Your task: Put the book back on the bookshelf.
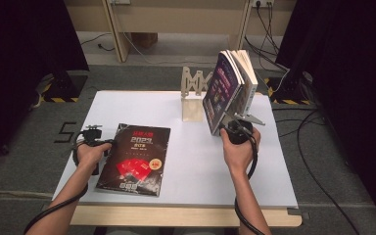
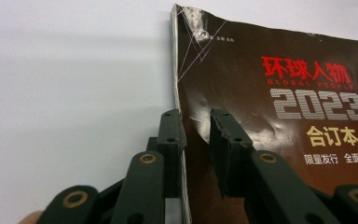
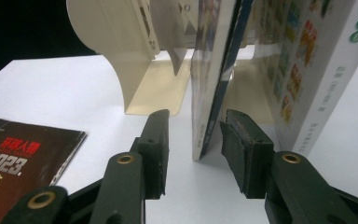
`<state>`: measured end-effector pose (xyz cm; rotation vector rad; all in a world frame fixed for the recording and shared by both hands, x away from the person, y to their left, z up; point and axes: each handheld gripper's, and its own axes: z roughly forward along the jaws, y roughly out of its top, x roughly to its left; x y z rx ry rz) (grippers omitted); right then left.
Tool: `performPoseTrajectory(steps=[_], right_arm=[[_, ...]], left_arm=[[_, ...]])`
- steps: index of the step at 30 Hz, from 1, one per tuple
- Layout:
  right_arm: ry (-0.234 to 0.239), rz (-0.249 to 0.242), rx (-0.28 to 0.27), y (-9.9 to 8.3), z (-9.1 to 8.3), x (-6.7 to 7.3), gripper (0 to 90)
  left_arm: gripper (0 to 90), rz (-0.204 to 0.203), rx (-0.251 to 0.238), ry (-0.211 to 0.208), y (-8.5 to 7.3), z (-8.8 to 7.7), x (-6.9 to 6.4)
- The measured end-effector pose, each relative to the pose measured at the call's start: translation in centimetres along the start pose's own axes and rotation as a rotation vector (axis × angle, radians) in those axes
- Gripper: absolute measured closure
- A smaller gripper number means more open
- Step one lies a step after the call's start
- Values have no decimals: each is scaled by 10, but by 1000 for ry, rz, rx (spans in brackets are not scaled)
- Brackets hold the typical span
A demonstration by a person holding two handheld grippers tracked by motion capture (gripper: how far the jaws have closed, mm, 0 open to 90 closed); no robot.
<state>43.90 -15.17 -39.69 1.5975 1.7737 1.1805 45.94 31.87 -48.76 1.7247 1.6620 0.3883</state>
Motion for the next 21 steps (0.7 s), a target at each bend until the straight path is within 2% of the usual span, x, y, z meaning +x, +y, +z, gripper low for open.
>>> performPoseTrajectory(steps=[10,19,21], right_arm=[[12,1,26,-4,6,3,610],[24,5,45,-11,8,5,607],[23,-2,51,-13,9,5,605]], left_arm=[[747,41,4,-26,-4,2,-15],[759,80,16,-42,-16,-5,-30],[759,98,17,-34,-19,-8,-33]])
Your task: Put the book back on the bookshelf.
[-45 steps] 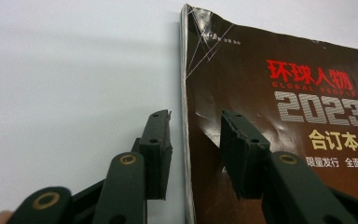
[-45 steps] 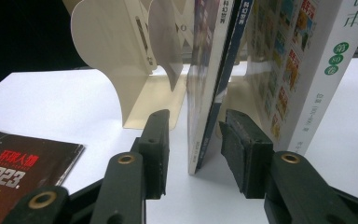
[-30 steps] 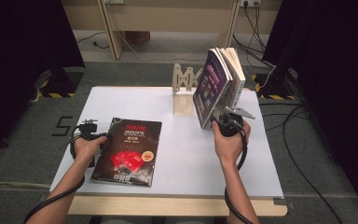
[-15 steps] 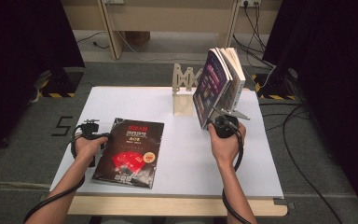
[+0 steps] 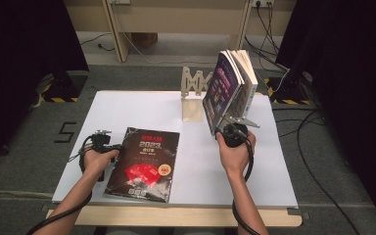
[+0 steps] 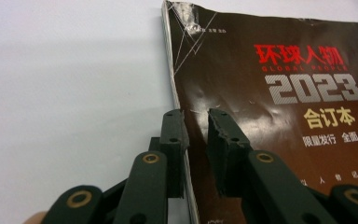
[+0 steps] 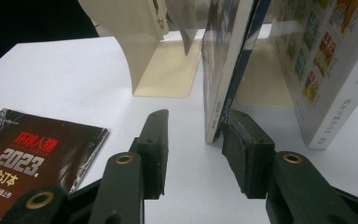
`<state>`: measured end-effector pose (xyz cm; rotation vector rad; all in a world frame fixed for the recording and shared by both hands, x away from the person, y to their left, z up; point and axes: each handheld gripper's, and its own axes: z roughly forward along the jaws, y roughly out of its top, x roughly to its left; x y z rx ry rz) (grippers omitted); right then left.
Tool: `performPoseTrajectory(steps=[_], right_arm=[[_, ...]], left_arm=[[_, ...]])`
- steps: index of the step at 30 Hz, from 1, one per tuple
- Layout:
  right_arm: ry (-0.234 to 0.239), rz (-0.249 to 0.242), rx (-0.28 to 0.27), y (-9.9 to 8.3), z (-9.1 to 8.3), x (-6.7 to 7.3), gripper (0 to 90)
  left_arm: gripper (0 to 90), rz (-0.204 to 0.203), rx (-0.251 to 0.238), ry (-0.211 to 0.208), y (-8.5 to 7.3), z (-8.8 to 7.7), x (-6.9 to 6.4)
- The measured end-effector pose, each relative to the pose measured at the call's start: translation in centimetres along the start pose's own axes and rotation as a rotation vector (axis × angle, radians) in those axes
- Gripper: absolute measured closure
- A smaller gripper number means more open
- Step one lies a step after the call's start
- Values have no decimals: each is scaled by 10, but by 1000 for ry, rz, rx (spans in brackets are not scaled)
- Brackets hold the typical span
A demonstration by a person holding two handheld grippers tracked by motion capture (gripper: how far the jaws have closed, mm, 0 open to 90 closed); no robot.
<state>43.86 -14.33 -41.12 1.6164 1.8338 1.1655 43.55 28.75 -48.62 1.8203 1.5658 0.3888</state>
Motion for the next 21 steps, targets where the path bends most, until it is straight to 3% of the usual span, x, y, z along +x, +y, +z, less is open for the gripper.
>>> performPoseTrajectory(steps=[7,14,21], right_arm=[[3,3,11,-2,2,0,605],[8,4,25,-4,4,2,605],[15,12,45,-10,8,2,606]], left_arm=[[759,4,24,-26,-7,-6,-9],[758,4,48,-83,-15,-9,-24],[760,12,54,-92,-20,-12,-30]])
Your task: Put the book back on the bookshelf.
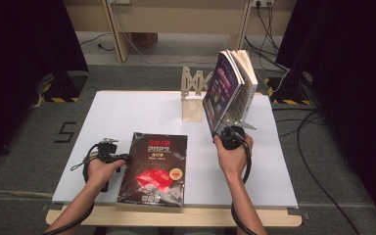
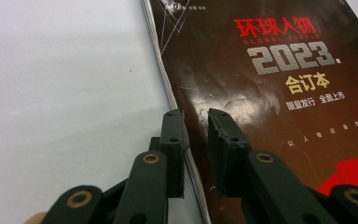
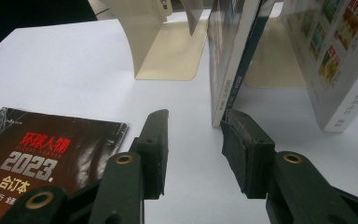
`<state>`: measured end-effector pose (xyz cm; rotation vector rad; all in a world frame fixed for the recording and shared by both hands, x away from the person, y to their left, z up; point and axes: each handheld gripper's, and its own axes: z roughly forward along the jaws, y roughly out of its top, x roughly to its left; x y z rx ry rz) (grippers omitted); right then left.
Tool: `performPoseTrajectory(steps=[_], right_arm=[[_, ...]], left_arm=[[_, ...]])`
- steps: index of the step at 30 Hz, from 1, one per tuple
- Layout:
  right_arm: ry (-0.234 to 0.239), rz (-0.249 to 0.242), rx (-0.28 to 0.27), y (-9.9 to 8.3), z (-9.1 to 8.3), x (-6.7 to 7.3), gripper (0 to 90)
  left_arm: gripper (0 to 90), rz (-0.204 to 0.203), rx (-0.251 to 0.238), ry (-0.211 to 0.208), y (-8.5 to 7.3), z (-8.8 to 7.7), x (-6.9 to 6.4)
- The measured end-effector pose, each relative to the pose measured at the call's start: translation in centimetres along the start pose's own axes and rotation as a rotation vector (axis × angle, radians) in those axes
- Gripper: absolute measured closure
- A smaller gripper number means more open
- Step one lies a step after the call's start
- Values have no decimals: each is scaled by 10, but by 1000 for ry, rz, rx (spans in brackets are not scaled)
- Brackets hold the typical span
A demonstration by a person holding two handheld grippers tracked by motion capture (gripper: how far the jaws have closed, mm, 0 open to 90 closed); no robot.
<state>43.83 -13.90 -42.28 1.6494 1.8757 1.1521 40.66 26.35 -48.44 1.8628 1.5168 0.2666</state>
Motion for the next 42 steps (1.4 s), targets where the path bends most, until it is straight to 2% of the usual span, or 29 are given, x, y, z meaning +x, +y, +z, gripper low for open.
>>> performPoseTrajectory(steps=[11,17,26,34,42], right_arm=[[14,-11,23,-5,5,6,605],[23,-4,35,-9,9,5,605],[38,1,57,-11,13,6,602],[58,6,109,-13,27,13,598],[50,9,157,-15,40,12,590]], left_arm=[[760,0,13,-57,-5,3,-14],[760,15,15,-76,-7,5,-23],[759,47,20,-85,-8,7,-34],[756,91,28,-103,-6,12,-45],[755,115,35,-120,-6,15,-54]])
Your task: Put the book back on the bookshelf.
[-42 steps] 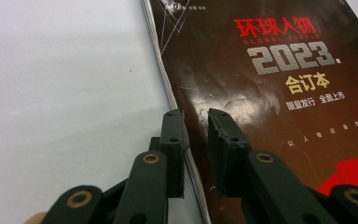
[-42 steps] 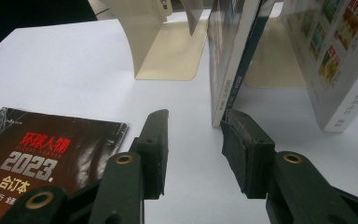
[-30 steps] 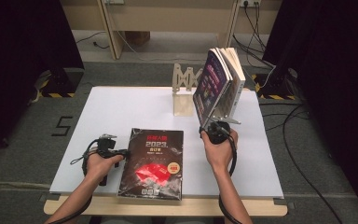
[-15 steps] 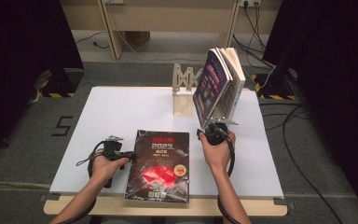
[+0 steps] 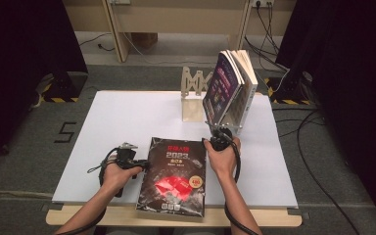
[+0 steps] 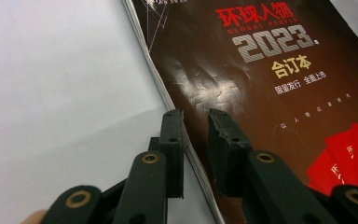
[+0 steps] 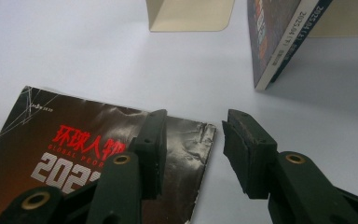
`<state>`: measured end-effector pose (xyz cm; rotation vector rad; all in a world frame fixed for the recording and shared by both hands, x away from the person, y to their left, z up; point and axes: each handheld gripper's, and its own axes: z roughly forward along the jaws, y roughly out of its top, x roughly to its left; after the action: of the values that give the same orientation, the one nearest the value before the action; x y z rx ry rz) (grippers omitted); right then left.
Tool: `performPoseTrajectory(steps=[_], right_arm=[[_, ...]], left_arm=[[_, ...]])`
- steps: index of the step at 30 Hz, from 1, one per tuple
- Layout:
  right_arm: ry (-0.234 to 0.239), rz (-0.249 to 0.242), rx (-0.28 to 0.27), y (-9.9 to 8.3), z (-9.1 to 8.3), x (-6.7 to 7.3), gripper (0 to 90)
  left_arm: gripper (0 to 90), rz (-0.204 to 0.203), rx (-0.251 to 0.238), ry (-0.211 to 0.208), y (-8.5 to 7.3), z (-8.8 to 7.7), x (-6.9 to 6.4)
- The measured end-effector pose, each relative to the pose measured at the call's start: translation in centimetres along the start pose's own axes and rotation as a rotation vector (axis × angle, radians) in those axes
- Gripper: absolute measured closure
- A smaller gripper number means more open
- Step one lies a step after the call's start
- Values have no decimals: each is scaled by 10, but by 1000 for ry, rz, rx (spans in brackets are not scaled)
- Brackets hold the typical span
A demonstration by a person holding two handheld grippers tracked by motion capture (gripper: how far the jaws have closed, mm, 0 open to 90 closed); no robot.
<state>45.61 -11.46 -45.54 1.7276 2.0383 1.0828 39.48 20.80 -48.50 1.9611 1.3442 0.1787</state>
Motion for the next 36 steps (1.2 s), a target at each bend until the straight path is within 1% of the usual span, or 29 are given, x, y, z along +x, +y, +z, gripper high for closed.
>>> performPoseTrajectory(steps=[2,4,6,7,10,11,14,16,17,18,21,23,24,25,26,27,28,30,35,36], right_arm=[[2,-3,10,0,2,-2,587],[-5,14,20,-1,2,-2,587],[-6,7,19,-2,4,-4,586],[-9,16,22,-2,5,-5,586],[-14,18,34,-3,7,-8,585],[-12,10,32,-3,8,-9,584],[-15,21,38,-1,8,-9,583],[-15,15,37,0,9,-10,580],[-16,25,44,0,9,-10,578],[-14,21,43,0,10,-10,577],[-13,32,62,0,13,-11,573],[-10,28,67,-1,16,-13,570],[-1,39,73,0,17,-13,569],[6,35,72,0,18,-14,567],[6,49,78,0,18,-14,566],[8,49,75,0,19,-14,564],[9,51,83,1,20,-15,562],[7,43,83,1,21,-16,559],[-3,49,96,2,24,-18,548],[0,40,97,2,25,-19,545]], left_arm=[[755,2,-1,-4,0,1,-2],[754,6,0,-7,0,1,-4],[755,12,3,-6,0,2,-5],[754,12,1,-5,0,2,-6],[753,16,3,-10,0,3,-8],[753,15,4,-12,0,3,-9],[752,18,8,-20,0,4,-10],[751,20,8,-19,0,4,-12],[751,20,11,-24,0,4,-12],[751,20,9,-22,0,4,-13],[750,21,9,-23,0,5,-14],[750,20,11,-25,0,5,-13],[750,18,12,-28,0,5,-13],[749,20,13,-29,0,5,-13],[749,19,13,-29,0,5,-13],[749,19,13,-29,0,5,-13],[749,20,13,-27,0,5,-13],[749,21,11,-25,0,5,-13],[748,20,10,-23,0,5,-14],[748,21,10,-24,0,5,-14]])
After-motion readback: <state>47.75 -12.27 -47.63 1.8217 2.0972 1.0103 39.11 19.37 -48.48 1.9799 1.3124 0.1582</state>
